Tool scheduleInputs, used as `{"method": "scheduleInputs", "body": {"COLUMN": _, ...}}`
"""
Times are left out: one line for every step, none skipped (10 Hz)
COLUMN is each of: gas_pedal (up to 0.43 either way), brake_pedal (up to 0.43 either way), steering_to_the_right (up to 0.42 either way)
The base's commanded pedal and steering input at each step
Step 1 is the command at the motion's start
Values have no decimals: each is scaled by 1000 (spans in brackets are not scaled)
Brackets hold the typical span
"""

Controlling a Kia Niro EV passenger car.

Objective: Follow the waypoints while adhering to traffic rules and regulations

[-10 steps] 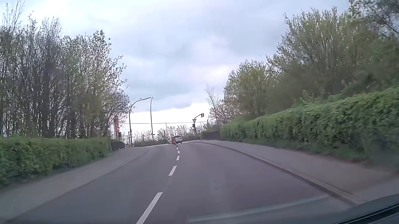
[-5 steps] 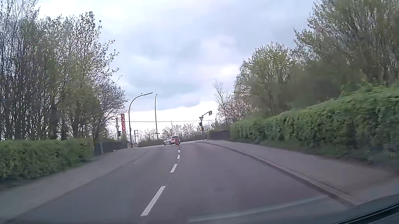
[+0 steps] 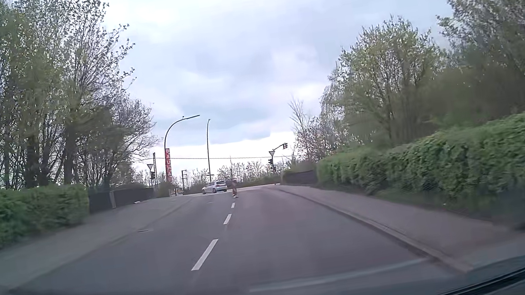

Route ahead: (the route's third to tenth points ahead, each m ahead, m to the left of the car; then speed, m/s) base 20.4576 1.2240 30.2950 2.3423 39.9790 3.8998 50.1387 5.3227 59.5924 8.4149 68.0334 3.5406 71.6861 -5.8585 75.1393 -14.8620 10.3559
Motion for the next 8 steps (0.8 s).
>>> {"method": "scheduleInputs", "body": {"gas_pedal": 59, "brake_pedal": 0, "steering_to_the_right": -19}}
{"method": "scheduleInputs", "body": {"gas_pedal": 59, "brake_pedal": 0, "steering_to_the_right": -19}}
{"method": "scheduleInputs", "body": {"gas_pedal": 47, "brake_pedal": 0, "steering_to_the_right": -19}}
{"method": "scheduleInputs", "body": {"gas_pedal": 47, "brake_pedal": 0, "steering_to_the_right": -19}}
{"method": "scheduleInputs", "body": {"gas_pedal": 39, "brake_pedal": 0, "steering_to_the_right": -20}}
{"method": "scheduleInputs", "body": {"gas_pedal": 39, "brake_pedal": 0, "steering_to_the_right": -20}}
{"method": "scheduleInputs", "body": {"gas_pedal": 0, "brake_pedal": 0, "steering_to_the_right": -21}}
{"method": "scheduleInputs", "body": {"gas_pedal": 0, "brake_pedal": 0, "steering_to_the_right": -23}}
